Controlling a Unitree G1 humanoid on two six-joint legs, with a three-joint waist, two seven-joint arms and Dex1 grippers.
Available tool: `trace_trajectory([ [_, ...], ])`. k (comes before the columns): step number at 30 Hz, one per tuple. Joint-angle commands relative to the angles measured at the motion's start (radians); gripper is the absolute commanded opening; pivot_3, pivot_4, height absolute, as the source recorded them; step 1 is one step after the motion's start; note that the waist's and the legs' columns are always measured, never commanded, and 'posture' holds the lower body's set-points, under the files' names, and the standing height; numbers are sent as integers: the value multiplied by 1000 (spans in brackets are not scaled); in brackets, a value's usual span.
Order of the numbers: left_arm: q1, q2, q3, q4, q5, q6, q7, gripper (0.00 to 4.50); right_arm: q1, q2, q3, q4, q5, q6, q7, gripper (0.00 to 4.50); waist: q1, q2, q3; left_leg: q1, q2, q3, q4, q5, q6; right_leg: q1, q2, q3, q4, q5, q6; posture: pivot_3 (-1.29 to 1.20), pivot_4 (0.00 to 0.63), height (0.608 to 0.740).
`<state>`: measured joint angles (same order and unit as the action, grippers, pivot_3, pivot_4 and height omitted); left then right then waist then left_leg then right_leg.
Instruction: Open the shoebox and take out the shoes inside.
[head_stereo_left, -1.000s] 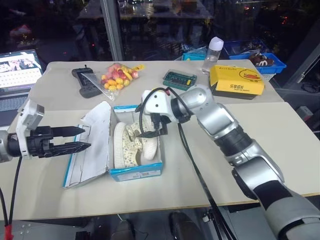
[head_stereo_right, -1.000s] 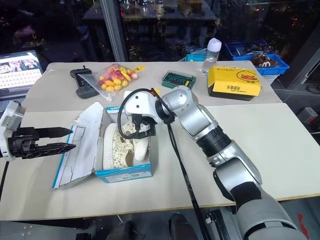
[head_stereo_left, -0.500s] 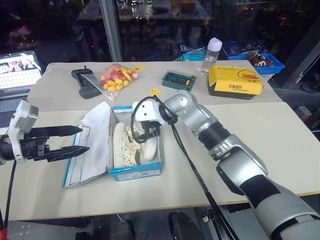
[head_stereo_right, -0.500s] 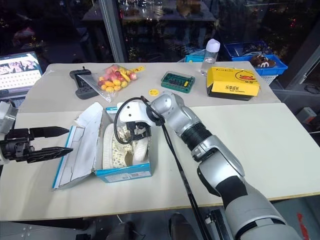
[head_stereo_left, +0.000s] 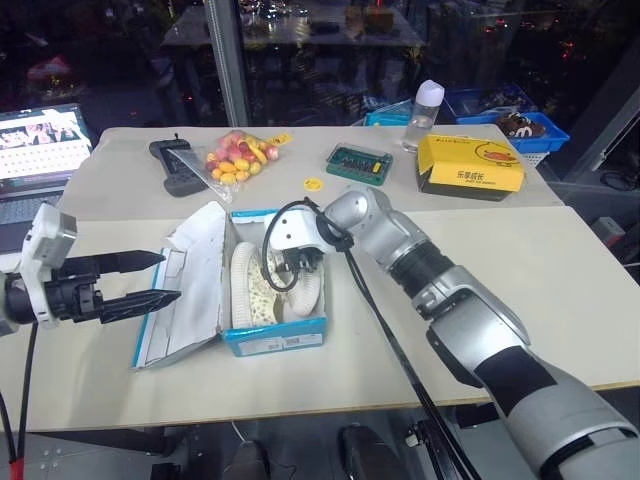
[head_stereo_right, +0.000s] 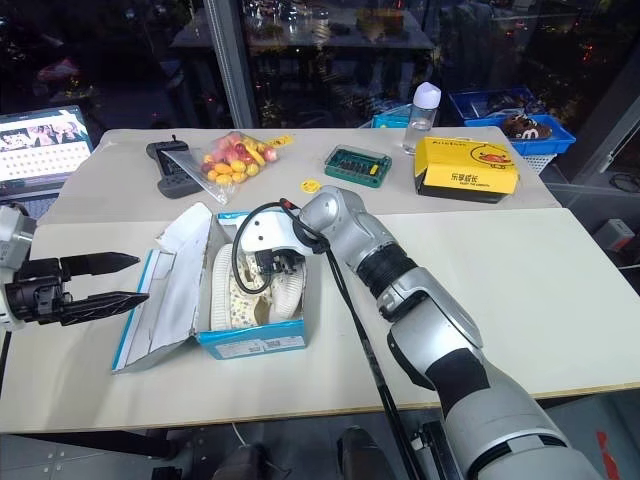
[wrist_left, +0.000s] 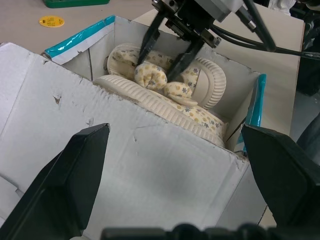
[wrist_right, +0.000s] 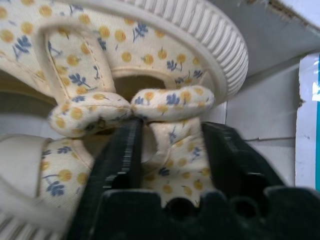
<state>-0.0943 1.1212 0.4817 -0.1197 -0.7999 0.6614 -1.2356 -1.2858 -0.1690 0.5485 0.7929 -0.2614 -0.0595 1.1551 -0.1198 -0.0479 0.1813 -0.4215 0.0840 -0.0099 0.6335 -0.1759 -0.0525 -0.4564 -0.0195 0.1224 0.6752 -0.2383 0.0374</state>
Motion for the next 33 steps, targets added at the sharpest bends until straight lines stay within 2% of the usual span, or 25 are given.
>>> trace_trajectory([
  [1, -8, -1, 35, -15, 2, -7, -3, 4500, 11, 0, -9, -27, -10, 15, 10, 722, -1, 0, 0, 0, 0, 0, 0, 0, 0, 0, 0, 0, 0, 0, 0, 0, 150, 726],
  [5, -11, -6, 29, -16, 12, -12, 0, 4500, 20, 8, -35, -59, 18, 57, 20, 722, -2, 0, 0, 0, 0, 0, 0, 0, 0, 0, 0, 0, 0, 0, 0, 0, 150, 726],
  [11, -13, -16, 19, -17, 30, -24, -1, 4500, -3, 9, -160, -130, 128, 227, 27, 722, -1, 0, 0, -1, 0, 0, 0, 0, 0, -1, 0, 0, -1, 0, 0, 0, 150, 726],
  [18, -33, -20, 2, -15, 43, -23, 0, 4500, -28, -49, -292, -230, 253, 420, 57, 722, -1, 0, 0, -2, 0, 0, -1, 0, 0, -2, 0, 0, -1, 0, 0, 0, 150, 726],
  [28, -70, -19, -36, 1, 62, -29, -7, 4500, -12, -86, -349, -308, 339, 549, 43, 722, -5, 0, 0, -2, 0, 0, -2, 0, 0, -2, 0, 0, -1, 0, 0, 0, 150, 726],
  [33, -84, -19, -43, 8, 68, -28, -13, 4500, -25, -71, -432, -337, 438, 662, 1, 722, -4, 0, 0, -3, 0, 0, -2, 0, 0, -2, 0, 0, -2, 0, 0, 0, 150, 726],
])
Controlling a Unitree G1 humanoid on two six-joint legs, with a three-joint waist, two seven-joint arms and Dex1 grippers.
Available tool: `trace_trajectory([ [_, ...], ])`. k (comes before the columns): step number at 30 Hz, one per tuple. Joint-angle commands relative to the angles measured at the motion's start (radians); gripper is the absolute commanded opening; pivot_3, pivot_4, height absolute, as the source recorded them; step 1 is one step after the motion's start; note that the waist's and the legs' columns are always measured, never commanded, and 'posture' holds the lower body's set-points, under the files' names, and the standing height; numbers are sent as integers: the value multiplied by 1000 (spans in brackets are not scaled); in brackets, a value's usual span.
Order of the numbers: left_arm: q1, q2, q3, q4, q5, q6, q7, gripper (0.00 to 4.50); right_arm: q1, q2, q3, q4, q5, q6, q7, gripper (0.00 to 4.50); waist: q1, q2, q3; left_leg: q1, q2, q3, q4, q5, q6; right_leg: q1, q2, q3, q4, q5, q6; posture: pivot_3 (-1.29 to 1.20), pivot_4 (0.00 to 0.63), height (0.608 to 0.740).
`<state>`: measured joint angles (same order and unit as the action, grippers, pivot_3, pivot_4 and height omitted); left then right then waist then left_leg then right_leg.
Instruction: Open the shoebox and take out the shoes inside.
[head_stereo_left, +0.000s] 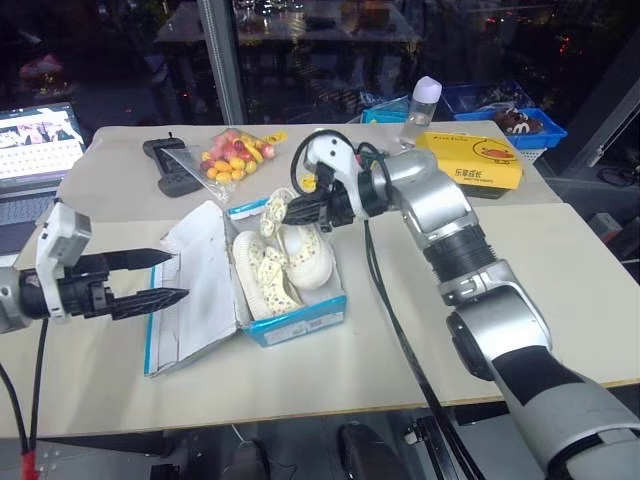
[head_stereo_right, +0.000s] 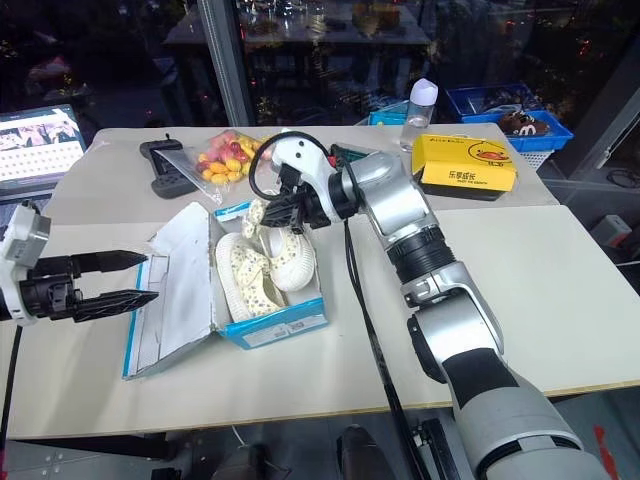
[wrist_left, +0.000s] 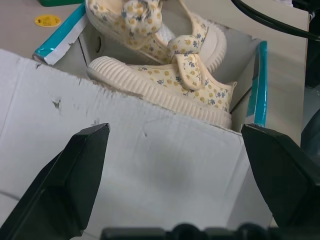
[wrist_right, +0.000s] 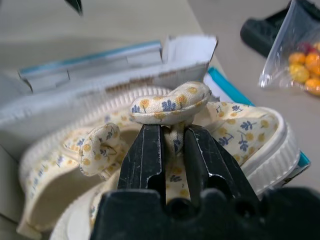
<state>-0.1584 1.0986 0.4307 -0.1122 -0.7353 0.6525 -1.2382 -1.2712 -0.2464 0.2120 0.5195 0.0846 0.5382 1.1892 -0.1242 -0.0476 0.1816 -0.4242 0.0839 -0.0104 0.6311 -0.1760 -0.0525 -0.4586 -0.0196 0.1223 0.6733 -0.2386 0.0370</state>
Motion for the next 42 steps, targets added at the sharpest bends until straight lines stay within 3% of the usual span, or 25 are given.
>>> trace_trajectory([
  [1, -21, 4, 8, 2, 5, -19, -12, 4500, -47, 13, -121, -62, 115, 88, -53, 722, 1, 0, 0, 0, 0, 0, 0, 0, 0, 0, 0, 0, 0, 0, 0, 0, 150, 726],
  [15, -41, 8, -7, 10, 15, -15, -19, 4500, -13, -10, -219, -111, 236, 193, -191, 722, 2, 0, 0, 0, 0, 0, 0, 0, 0, 0, 0, 0, -1, 0, -1, 0, 150, 726],
  [28, -72, 11, -34, 27, 33, -15, -27, 4500, -17, 34, -556, -70, 486, 355, -528, 722, 0, 0, 0, 0, 0, 0, -2, 0, 0, 0, 0, 0, -1, 1, -1, 0, 150, 726],
  [31, -76, 10, -37, 22, 33, -10, -27, 4500, 10, -2, -592, -73, 447, 287, -648, 722, 0, 0, 0, 0, 0, 0, -2, 0, 0, 0, 0, 0, -2, 1, -2, 0, 150, 726],
  [38, -75, 12, -34, 12, 29, -4, -23, 4500, 163, -80, -536, -253, 326, 214, -832, 722, 6, 0, 0, -2, -1, 0, -4, 0, 0, 0, -1, 0, -8, 2, -3, 0, 150, 726],
  [42, -87, 12, -46, 13, 26, 4, -20, 4500, 400, -134, -438, -469, 150, 271, -1006, 722, 6, 0, 0, -2, -1, 0, -6, 0, 0, 0, -1, 0, -9, 3, -4, 0, 150, 726],
])
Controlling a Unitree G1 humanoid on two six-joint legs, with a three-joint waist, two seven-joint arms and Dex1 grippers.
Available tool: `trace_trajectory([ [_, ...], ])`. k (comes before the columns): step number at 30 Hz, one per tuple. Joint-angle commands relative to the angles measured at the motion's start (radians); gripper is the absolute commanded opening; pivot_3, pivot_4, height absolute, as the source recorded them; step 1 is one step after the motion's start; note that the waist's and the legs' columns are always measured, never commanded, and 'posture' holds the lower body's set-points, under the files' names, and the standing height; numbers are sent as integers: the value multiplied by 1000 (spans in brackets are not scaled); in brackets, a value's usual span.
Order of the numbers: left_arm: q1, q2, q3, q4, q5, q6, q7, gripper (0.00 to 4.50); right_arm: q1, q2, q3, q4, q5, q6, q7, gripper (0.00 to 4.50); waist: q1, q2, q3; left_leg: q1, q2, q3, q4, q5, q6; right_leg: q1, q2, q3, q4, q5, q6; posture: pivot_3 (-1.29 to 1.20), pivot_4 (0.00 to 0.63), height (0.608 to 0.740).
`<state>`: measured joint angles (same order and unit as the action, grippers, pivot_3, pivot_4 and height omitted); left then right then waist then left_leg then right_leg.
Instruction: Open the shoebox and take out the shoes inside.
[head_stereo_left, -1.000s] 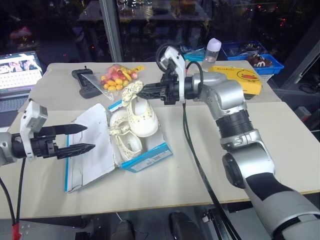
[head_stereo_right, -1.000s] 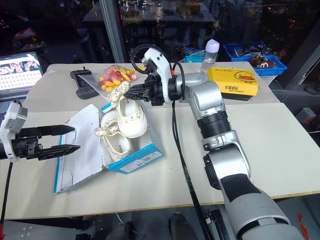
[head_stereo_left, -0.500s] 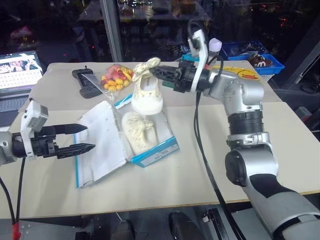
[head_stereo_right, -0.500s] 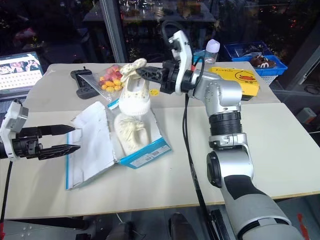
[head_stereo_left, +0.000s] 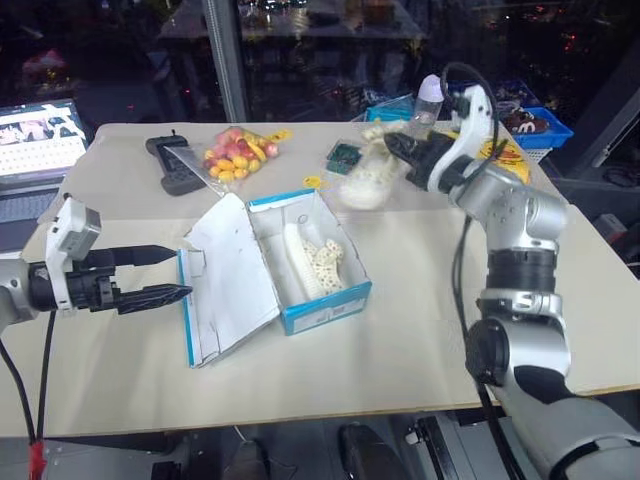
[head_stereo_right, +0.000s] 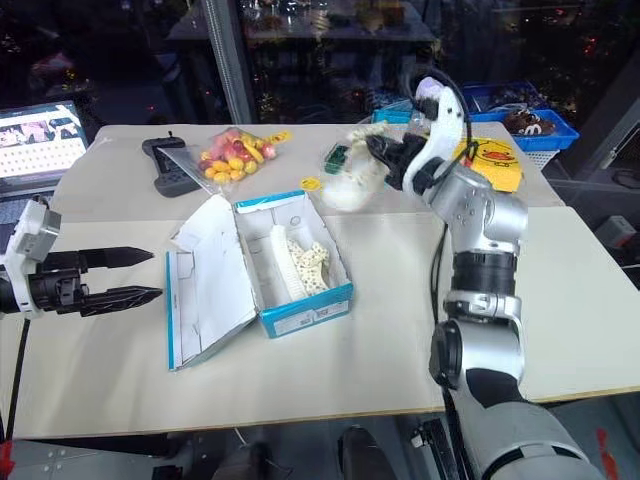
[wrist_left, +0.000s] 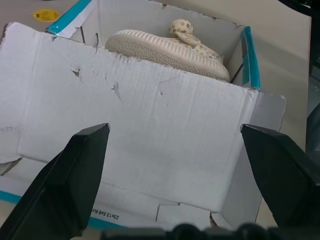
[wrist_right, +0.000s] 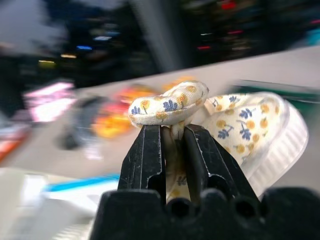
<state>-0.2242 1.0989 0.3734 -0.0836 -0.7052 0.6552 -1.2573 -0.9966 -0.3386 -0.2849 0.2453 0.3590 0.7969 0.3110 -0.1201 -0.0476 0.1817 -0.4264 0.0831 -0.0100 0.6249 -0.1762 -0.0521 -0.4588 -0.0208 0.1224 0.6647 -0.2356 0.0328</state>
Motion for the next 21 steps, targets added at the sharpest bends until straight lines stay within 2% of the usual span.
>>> trace_trajectory([
  [1, -25, 10, 7, -13, -3, 2, 0, 4500, 179, -62, 97, -221, -174, 15, -156, 722, 3, 0, 0, 0, 0, 0, 0, 0, 0, 0, 0, -1, 0, 0, 0, 0, 150, 726],
  [7, -50, 8, -17, -4, 2, 1, 0, 4500, 367, -75, 118, -303, -240, 99, -225, 722, -2, 0, 0, 1, -1, 1, 2, 0, 0, 0, 0, 2, 0, 0, 1, 0, 150, 726],
  [11, -69, 6, -34, 5, 3, 1, -3, 4500, 434, -103, 116, -349, -254, 158, -222, 722, 0, 0, 0, 3, -1, 1, 2, 2, 4, 2, 0, 2, 1, -1, 7, 0, 150, 726],
  [13, -77, 5, -43, 7, 2, 2, -5, 4500, 445, -115, 91, -371, -244, 186, -216, 1283, 2, 0, 0, 3, -1, 1, 3, 2, 4, 3, 0, 2, 1, 0, 7, 0, 150, 726],
  [14, -82, 4, -47, 9, 2, 2, -6, 4500, 443, -134, 95, -379, -239, 193, -197, 1422, 3, 0, 0, 3, -1, 1, 3, 2, 4, 3, 0, 2, 1, 0, 7, 0, 150, 726],
  [16, -90, 3, -54, 13, 3, 1, -5, 4500, 430, -164, 102, -394, -227, 215, -162, 2260, 5, 0, 0, 3, -1, 1, 4, 3, 4, 3, 0, 2, 1, 1, 7, 0, 150, 726],
  [18, -96, 2, -59, 15, 3, 0, -5, 4500, 408, -213, 124, -411, -220, 231, -114, 2799, 8, 0, 0, 3, -1, 1, 5, 3, 4, 3, 0, 2, 0, 1, 8, 0, 150, 726],
  [21, -102, 0, -64, 17, 3, -3, -3, 4500, 356, -335, 161, -426, -217, 206, -10, 3930, 10, 0, 0, 3, -2, 1, 5, 3, 4, 3, 0, 3, 0, 1, 8, 0, 150, 726],
])
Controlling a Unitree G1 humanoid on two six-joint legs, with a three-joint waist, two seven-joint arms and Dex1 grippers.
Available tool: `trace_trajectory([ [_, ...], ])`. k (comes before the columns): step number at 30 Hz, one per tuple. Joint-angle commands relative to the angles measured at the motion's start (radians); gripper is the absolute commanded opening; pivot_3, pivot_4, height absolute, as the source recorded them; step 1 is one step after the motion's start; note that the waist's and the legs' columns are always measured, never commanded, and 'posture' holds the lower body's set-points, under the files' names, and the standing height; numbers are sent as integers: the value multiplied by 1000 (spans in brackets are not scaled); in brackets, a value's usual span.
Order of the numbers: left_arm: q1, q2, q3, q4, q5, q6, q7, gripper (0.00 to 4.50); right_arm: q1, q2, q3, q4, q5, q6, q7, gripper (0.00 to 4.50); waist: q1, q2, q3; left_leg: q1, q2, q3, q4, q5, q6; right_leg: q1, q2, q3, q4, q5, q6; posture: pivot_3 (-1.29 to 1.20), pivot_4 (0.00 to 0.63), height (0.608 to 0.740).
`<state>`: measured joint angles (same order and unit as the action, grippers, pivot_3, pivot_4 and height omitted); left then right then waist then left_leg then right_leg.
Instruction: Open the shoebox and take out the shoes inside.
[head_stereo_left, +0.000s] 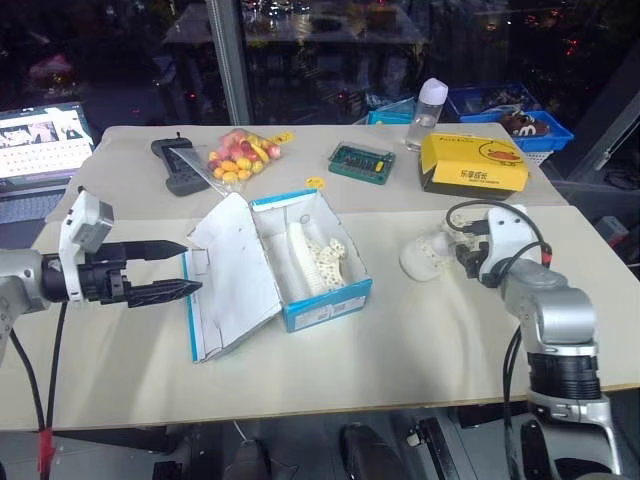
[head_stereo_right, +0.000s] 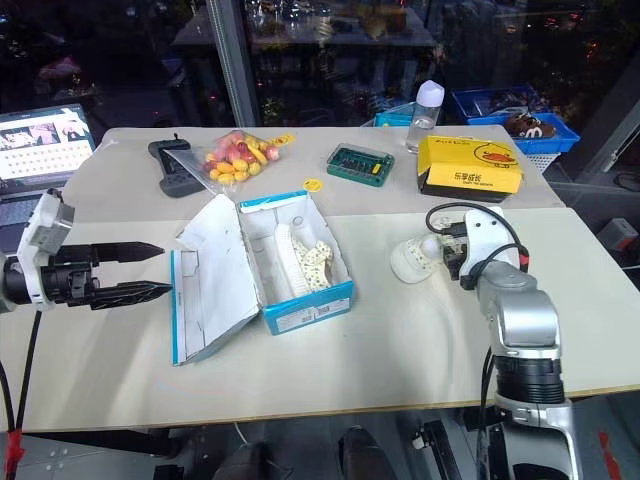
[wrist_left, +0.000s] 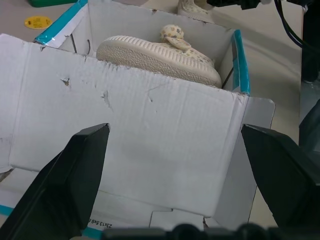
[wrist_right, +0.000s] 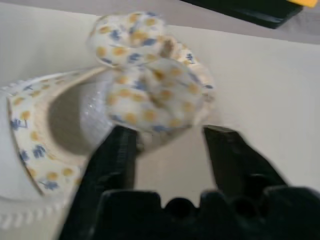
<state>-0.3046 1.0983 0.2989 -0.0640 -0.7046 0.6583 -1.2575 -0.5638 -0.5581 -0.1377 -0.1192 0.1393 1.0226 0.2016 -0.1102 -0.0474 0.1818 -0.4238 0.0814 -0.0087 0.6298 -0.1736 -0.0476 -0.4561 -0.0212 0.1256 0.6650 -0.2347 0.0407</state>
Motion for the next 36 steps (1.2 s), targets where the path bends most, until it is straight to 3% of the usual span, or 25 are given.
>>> trace_trajectory([
  [1, -22, -1, 11, -2, 2, -6, -2, 4500, -99, -169, 28, -66, 15, -25, 156, 4188, 0, 0, 0, 0, 0, 0, 0, 0, 0, 0, 0, 0, 0, 0, 0, 0, 150, 726],
  [4, -22, -3, 11, -4, 3, -8, 1, 4500, -166, -289, 55, -86, 71, -38, 319, 4188, 3, 1, 1, 0, 0, 1, -1, 0, 0, -1, 0, 0, 0, 0, 0, 0, 150, 726],
  [7, -19, -6, 12, -6, 3, -9, 5, 4500, -265, -291, 41, -98, 143, -31, 395, 4188, 0, 1, 1, 1, 1, 1, -2, 0, 0, -1, 0, 0, 0, -1, -1, 0, 150, 726],
  [11, -13, -12, 17, -16, 0, -6, 17, 4500, -528, 27, -12, -92, 349, 186, 346, 4188, -27, 2, 1, 2, 1, 1, -2, 0, 0, -1, 1, 2, 1, 2, -2, 0, 150, 726],
  [15, 1, -16, 18, -33, -1, 1, 22, 4500, -502, 218, 68, -83, 345, 321, 241, 4188, -13, -2, -2, 2, 2, -6, -2, 3, 4, 0, 4, -3, 2, 2, -4, 0, 150, 726],
  [21, 17, -13, 33, -46, -12, 11, 28, 4500, -435, 329, 88, -109, 330, 428, 135, 4188, 19, -3, -2, -9, 1, -8, 2, 3, 4, -4, 3, -4, 0, 5, -6, 0, 150, 726],
  [22, 20, -12, 35, -47, -13, 12, 29, 4500, -427, 336, 104, -117, 332, 437, 129, 4356, 19, -3, -2, -9, 0, -8, 2, 3, 4, -4, 2, -4, -1, 5, -7, 0, 150, 726],
  [29, 35, -24, 34, -55, -8, 6, 40, 4500, -428, 367, 232, -128, 354, 466, 140, 4356, 9, -3, -2, -6, 1, -8, 0, 3, 4, -4, 3, -5, 1, 3, -4, 0, 150, 726],
  [36, 43, -32, 36, -60, -9, 5, 46, 4500, -425, 288, 401, 2, 292, 319, 216, 4356, 12, -3, -2, -6, 1, -8, 1, 3, 4, -3, 3, -5, 0, 3, -4, 0, 150, 726],
])
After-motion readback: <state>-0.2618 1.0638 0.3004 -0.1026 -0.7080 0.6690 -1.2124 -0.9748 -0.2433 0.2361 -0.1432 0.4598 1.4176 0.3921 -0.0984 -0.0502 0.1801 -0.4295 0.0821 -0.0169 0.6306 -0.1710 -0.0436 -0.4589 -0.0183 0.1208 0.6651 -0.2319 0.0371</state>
